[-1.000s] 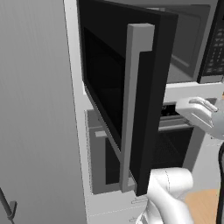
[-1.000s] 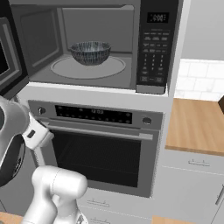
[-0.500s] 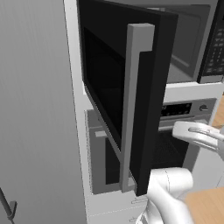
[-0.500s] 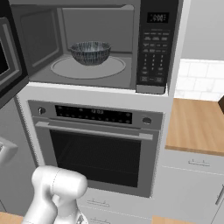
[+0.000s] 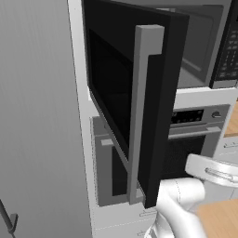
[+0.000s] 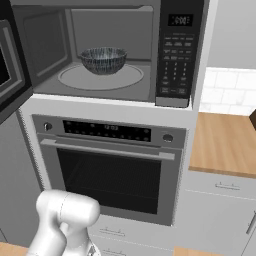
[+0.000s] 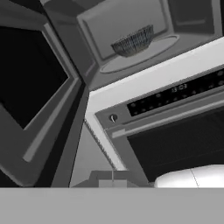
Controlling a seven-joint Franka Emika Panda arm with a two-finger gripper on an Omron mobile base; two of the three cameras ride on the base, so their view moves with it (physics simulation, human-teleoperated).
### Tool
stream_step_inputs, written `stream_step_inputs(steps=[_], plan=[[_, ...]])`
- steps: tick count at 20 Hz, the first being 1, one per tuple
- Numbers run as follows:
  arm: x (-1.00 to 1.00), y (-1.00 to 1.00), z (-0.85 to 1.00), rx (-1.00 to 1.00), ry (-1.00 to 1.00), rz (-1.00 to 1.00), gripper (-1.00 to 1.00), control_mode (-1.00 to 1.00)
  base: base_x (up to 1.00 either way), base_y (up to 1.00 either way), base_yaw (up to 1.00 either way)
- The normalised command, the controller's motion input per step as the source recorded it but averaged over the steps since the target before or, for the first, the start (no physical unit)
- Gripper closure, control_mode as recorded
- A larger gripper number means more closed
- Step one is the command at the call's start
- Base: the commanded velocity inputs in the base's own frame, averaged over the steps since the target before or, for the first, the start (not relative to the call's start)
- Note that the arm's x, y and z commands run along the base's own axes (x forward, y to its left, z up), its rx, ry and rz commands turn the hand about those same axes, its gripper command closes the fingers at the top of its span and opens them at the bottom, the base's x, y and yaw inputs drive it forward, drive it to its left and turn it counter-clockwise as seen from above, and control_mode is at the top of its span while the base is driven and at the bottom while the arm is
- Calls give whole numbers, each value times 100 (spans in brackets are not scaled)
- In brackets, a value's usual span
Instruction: Open the microwave, place the bowl with waffle inside the microwave, then close the microwave door and turn it on.
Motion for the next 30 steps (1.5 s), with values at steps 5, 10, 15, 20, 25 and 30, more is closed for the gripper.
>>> stream_step_inputs(steps=[5, 10, 15, 20, 25, 30], plan=[[-50, 47, 0, -21, -4, 0, 100, -100, 0, 0, 0], [-23, 67, 0, -32, -27, 0, 100, -100, 0, 0, 0], [-7, 66, 0, -30, -28, -4, 100, -100, 0, 0, 0], [7, 79, -3, -28, -11, -9, 100, -100, 0, 0, 0], [13, 88, -20, -29, -2, -12, 100, -100, 0, 0, 0], [65, 85, -41, -25, 2, -17, 100, -100, 0, 0, 0]])
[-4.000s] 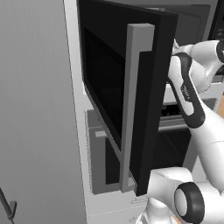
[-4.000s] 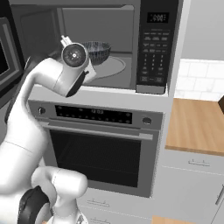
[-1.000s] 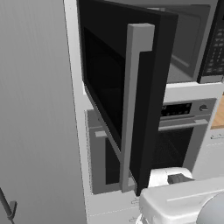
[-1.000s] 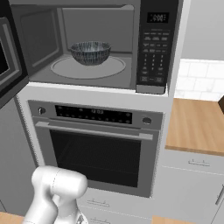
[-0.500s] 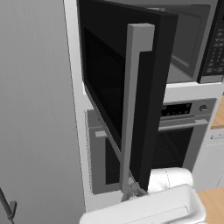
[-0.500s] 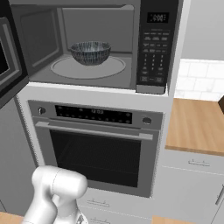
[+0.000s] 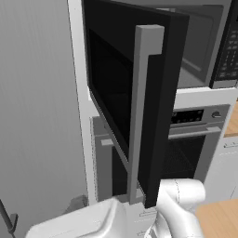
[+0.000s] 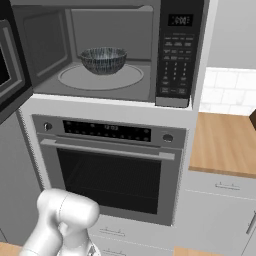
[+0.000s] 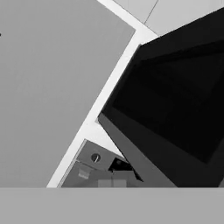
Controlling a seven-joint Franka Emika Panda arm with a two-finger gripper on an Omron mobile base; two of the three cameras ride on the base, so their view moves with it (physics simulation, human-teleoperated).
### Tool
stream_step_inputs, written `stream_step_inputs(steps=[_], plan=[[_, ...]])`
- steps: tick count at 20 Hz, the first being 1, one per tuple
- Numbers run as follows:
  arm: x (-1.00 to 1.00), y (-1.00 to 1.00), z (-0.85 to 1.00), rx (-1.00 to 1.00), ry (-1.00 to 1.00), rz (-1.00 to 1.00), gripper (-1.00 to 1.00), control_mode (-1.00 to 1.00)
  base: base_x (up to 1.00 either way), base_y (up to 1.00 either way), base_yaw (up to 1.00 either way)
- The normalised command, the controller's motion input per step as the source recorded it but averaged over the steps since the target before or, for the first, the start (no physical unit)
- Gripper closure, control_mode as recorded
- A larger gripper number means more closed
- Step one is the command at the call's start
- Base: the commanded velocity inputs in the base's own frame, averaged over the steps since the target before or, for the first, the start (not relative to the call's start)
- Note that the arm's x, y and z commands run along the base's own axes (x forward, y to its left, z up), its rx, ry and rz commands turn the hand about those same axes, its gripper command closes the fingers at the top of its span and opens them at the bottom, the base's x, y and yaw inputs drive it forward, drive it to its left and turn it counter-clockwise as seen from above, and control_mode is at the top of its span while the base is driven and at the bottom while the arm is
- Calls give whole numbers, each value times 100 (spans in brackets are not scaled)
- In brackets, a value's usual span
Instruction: Open the microwave, place the bowl with waffle inside the microwave, then close the microwave door and turn it on.
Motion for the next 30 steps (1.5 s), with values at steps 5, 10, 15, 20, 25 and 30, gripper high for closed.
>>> stream_step_inputs(steps=[5, 10, 15, 20, 25, 30], plan=[[100, 28, -37, -14, 0, -28, 100, -100, 0, 0, 0], [100, -18, -9, -9, 0, -20, 100, -100, 0, 0, 0], [97, -72, 0, -6, -1, -10, 100, -100, 0, 0, 0], [58, -99, 4, -1, -6, -3, 100, -100, 0, 0, 0], [19, -100, 31, 0, -14, 0, 100, -100, 0, 0, 0], [27, -92, 87, 5, -13, 0, 100, -100, 0, 0, 0]])
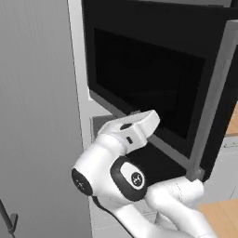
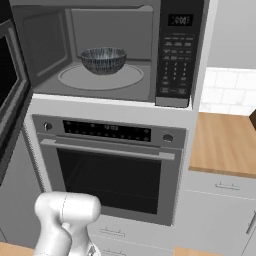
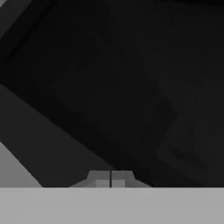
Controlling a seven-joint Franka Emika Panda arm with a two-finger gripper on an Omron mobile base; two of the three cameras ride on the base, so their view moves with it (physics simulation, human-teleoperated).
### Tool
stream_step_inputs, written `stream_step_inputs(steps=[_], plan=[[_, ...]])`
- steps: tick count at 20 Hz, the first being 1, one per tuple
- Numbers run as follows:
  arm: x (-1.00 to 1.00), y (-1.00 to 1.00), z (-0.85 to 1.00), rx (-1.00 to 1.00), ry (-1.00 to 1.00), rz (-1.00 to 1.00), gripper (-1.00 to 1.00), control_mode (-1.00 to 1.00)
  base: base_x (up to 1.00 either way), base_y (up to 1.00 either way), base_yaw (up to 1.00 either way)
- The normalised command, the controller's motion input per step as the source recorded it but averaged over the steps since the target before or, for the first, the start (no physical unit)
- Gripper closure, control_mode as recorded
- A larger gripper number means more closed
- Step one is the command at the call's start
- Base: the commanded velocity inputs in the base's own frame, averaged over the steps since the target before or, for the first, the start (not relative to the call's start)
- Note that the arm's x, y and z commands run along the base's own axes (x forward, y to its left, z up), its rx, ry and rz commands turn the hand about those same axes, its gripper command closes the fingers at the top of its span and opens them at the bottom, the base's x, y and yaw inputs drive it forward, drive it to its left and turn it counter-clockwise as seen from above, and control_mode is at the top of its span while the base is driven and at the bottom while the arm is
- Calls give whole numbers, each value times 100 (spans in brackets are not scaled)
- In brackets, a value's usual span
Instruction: Open the microwave, place the bowl with waffle inside the microwave, then close the microwave door and turn it on.
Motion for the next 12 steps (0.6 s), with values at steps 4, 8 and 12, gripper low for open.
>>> stream_step_inputs(steps=[4, 8, 12], plan=[[79, -70, 100, 23, -4, 4, 100, -100, 0, 0, 0], [100, -55, 49, 36, 7, 21, 100, -100, 0, 0, 0], [47, -62, 0, 28, 15, 20, 100, -100, 0, 0, 0]])
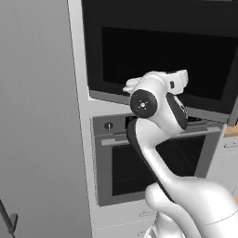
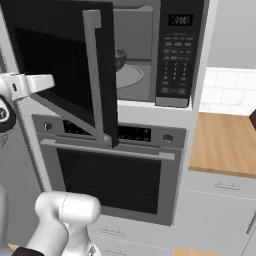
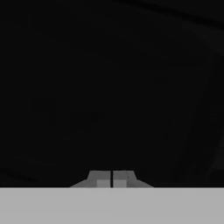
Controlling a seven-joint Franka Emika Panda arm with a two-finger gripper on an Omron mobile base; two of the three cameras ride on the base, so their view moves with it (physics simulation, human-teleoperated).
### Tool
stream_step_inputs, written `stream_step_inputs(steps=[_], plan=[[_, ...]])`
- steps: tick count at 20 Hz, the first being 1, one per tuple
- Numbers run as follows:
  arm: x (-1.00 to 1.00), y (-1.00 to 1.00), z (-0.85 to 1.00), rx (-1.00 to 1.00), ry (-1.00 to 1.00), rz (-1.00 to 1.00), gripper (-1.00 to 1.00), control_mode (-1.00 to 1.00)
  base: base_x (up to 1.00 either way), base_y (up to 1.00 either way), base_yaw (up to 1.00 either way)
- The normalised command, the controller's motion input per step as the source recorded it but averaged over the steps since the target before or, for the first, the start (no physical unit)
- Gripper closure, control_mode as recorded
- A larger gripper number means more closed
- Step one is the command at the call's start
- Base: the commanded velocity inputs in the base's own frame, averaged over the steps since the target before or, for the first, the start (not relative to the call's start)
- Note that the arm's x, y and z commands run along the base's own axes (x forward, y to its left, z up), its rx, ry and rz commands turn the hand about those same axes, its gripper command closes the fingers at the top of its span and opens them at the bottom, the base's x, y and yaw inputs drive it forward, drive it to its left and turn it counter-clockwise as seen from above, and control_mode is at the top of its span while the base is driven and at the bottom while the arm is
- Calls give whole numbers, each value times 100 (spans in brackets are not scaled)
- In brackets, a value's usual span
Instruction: Open the microwave, place the bowl with waffle inside the microwave, then close the microwave door and turn it on.
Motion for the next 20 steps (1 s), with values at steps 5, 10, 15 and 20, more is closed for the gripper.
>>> stream_step_inputs(steps=[5, 10, 15, 20], plan=[[56, -62, 0, 28, -8, 22, 100, -100, 0, 0, 0], [98, -59, 7, 22, -6, 44, 100, -100, 0, 0, 0], [100, -49, 10, 25, 3, 46, 100, -100, 0, 0, 0], [100, -13, 31, 26, 14, 14, 100, -100, 0, 0, 0]])
